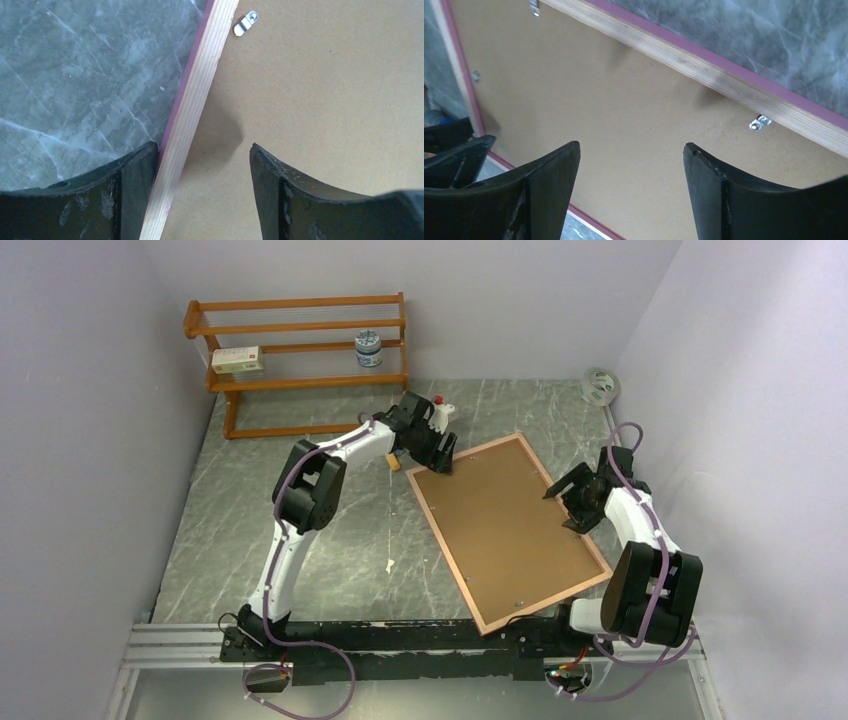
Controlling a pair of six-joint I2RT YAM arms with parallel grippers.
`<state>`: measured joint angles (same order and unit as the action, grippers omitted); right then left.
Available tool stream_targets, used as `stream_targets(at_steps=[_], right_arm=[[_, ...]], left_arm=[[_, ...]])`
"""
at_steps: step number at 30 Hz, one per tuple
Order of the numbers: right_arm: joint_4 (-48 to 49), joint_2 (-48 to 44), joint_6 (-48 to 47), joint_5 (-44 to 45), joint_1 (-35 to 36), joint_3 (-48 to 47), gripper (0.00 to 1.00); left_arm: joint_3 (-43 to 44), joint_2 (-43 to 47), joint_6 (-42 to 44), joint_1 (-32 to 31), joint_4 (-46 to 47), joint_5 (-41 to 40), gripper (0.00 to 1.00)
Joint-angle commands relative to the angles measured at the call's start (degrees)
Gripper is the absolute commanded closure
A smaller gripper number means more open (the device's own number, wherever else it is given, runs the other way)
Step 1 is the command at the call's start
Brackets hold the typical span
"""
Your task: Put the photo into the frame
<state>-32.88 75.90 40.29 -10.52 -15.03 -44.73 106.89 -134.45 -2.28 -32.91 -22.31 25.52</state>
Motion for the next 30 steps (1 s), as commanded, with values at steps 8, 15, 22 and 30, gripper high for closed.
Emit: stream_targets(at_steps=[8, 15, 22, 30], right_arm=[[-0.12, -2.51, 0.22, 2.98, -0.16, -4.59, 0.23], [0.73, -4.33, 0.64, 2.17, -0.02, -4.09, 0.25], [1.46, -3.97, 1.30, 0.36, 1.67, -4.18, 0.27], [2.89, -2.29, 2.70, -0.10, 6.41, -5.33, 0.27]], left_arm=[[-5.93, 3.35, -2.18, -1.11, -9.97, -7.64, 0.43], [-4.50, 2.44, 1.57, -1.11, -13.58, -14.33, 0.67], [-6.94, 5.31, 2.66, 0.74, -16.23, -17.96, 0.83], [-14.51, 10.89, -5.66, 5.11, -17.44, -21.03, 0.92]])
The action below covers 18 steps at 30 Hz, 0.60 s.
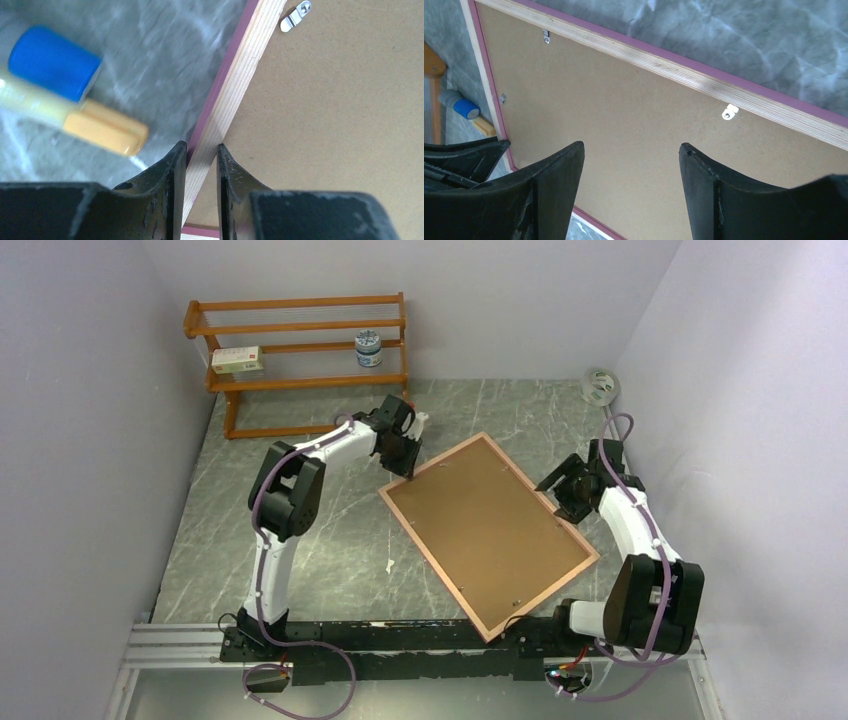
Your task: Put the photo into the frame
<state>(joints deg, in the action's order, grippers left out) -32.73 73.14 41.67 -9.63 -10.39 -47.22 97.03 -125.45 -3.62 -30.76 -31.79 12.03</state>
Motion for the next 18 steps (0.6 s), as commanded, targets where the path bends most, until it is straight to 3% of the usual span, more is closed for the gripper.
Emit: stream_targets(at_steps=[1, 8, 18], right_arm=[[2.96, 0.84, 1.56, -0.90, 2.46, -3.10, 0.27], [3.85, 3.96, 2.45, -0.23, 6.96, -5.41, 0.27], [3.97, 8.30, 2.11, 0.61, 12.65, -8.87, 0.28]], left_arm=[[-5.79, 2.48, -4.88, 3.18, -8.18, -7.70, 0.92], [-15.54, 7.63, -12.44, 5.02, -9.78, -11.65, 0.92], [-33.24, 20.76, -25.63, 15.78, -7.01, -8.89, 0.90]])
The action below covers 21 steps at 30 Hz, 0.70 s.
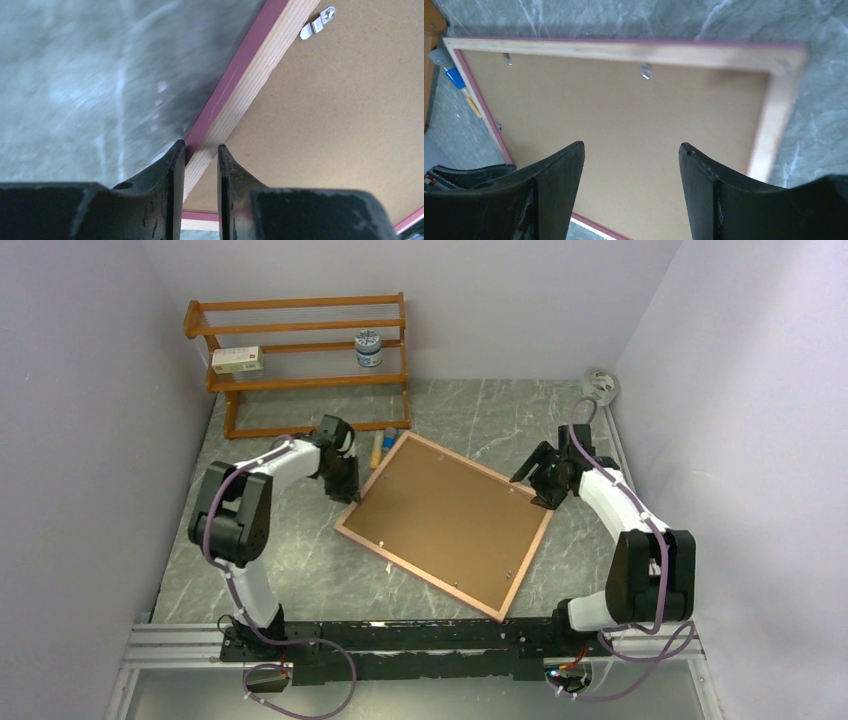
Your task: Put the photo into the frame
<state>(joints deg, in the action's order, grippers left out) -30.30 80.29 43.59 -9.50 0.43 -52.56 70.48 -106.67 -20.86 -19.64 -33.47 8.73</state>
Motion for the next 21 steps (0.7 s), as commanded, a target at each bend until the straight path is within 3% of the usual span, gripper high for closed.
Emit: stream_targets(at_steps=[1, 9, 18, 21], right_arm=[[1.41, 1.56, 0.07, 0.65, 2.25, -4.03, 0.28], [0.50, 5.20, -2.67, 2.03, 6.96, -9.12, 0.28], [9.46, 11.99, -1.18, -5.27, 15.73, -11.36, 0.27], [14.12, 14.99, 0.98, -8.04, 19.69, -12.13, 0.27]], left_arm=[[-7.69, 2.98, -8.67, 4.86, -5.14, -5.49, 0.90], [-15.89, 10.52, -9.10, 4.42, -2.24, 3.37, 0.86], [-19.98, 13.51, -6.15, 3.78, 5.65, 17.67, 0.62], [-19.91, 14.38, -6.21, 3.87, 5.72, 17.02, 0.50]])
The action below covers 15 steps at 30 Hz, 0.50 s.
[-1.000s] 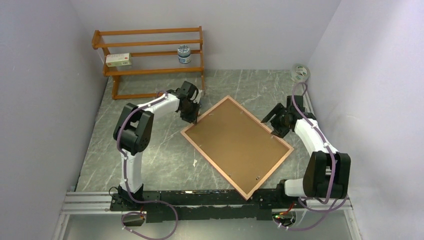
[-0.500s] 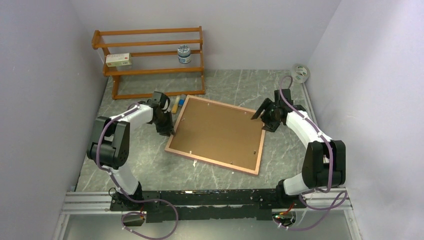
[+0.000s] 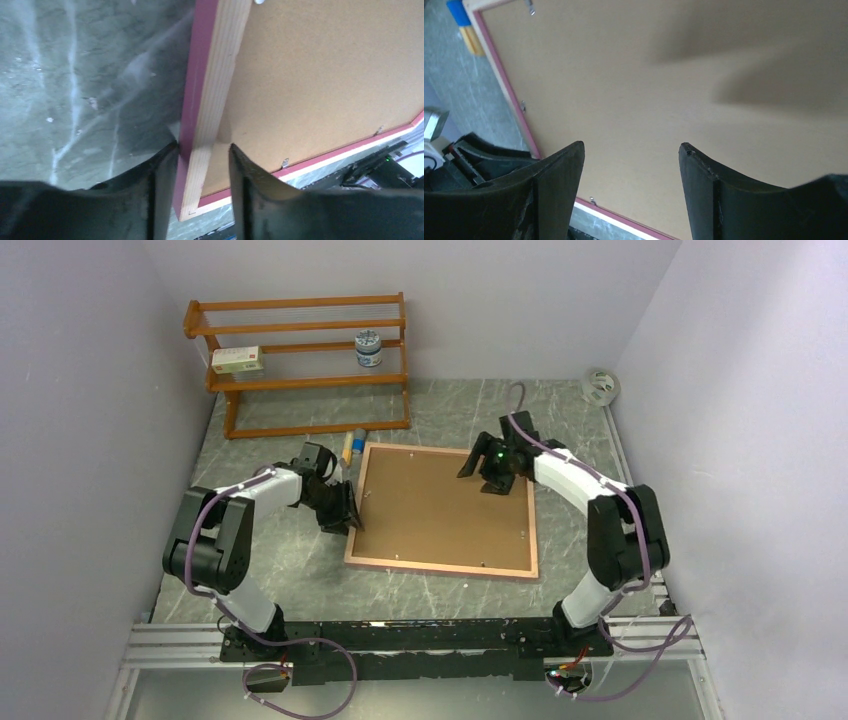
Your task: Put the photo into the frame
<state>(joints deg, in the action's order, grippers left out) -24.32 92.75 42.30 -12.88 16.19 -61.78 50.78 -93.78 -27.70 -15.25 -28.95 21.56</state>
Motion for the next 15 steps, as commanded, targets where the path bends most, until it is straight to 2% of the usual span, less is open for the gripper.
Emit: stream_targets(at_steps=[1, 4, 7, 11, 15], right_arm=[[9.89, 3.66, 2.86, -5.59, 5.46, -3.25, 0.28], [16.15, 6.62, 4.99, -8.24, 9.87, -3.95, 0.32], [23.51, 10.64, 7.49, -12.17, 13.47, -4.93, 0.47], [31.30, 16.51, 10.19, -14.42, 17.46, -7.27, 0.62], [35.00, 21.94, 12.50, -14.08, 20.50, -11.04, 0.66]], left_arm=[[0.09, 1.76, 0.61, -0.57, 0.46, 2.63, 0.46], [0.48, 3.03, 0.01, 0.08, -0.29, -1.22, 0.42], [0.05, 4.38, -0.38, 0.92, 1.58, -0.22, 0.45], [-0.26, 4.11, -0.32, 1.39, 3.80, 2.14, 0.54], [0.29, 1.53, 1.08, 1.83, 3.89, 3.16, 0.68]])
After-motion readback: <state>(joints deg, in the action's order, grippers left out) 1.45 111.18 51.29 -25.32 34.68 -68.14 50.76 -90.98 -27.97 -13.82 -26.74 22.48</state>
